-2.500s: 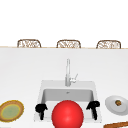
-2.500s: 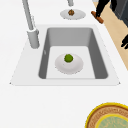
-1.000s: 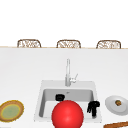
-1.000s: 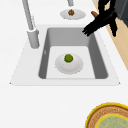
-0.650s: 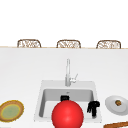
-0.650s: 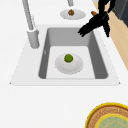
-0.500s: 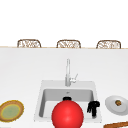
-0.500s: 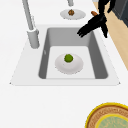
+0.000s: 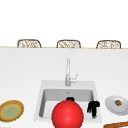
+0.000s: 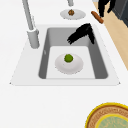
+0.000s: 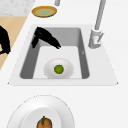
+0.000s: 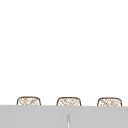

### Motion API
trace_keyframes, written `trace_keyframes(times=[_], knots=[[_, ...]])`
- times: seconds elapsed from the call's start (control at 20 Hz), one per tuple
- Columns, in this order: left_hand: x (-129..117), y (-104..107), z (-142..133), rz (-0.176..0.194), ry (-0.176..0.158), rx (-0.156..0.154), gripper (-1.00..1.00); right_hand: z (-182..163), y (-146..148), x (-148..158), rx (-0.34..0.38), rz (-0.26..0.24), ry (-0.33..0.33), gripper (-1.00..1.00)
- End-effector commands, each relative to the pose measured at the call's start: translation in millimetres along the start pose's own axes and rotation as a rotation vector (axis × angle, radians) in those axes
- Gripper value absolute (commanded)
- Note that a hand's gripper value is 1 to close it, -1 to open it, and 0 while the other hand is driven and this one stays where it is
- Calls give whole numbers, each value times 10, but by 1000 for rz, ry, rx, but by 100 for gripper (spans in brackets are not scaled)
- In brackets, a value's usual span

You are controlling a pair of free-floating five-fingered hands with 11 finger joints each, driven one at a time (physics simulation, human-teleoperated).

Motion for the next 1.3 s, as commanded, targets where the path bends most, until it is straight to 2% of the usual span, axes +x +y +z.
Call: trace_keyframes(times=[0.0,0.1,0.3,0.45,0.6,0.75,0.8,0.85,0.9,1.0,1.1,1.25], knots=[[-380,-93,14,52,9,31,-100,0,0,0,0,0,0,0],[-527,-140,19,74,16,28,-100,0,0,0,0,0,0,0],[-643,-317,-87,112,50,34,-100,0,0,0,0,0,0,0],[-745,-478,-193,115,44,20,-100,0,0,0,0,0,0,0],[-1022,-453,-195,155,17,-12,-100,0,0,0,0,0,0,0],[-1219,-515,-235,198,21,-9,-100,0,0,0,0,0,0,0],[-1276,-547,-238,207,29,1,-100,0,0,0,0,0,0,0],[-1330,-556,-211,215,44,-8,-100,0,0,0,0,0,0,0],[-1452,-554,-215,206,53,-29,-100,0,0,0,0,0,0,0],[-1594,-604,-283,200,49,-55,-100,0,0,0,0,0,0,0],[-1594,-791,-291,170,51,-54,-100,0,0,0,0,0,0,0],[-1752,-849,-269,205,43,-62,-100,0,0,0,0,0,0,0]])
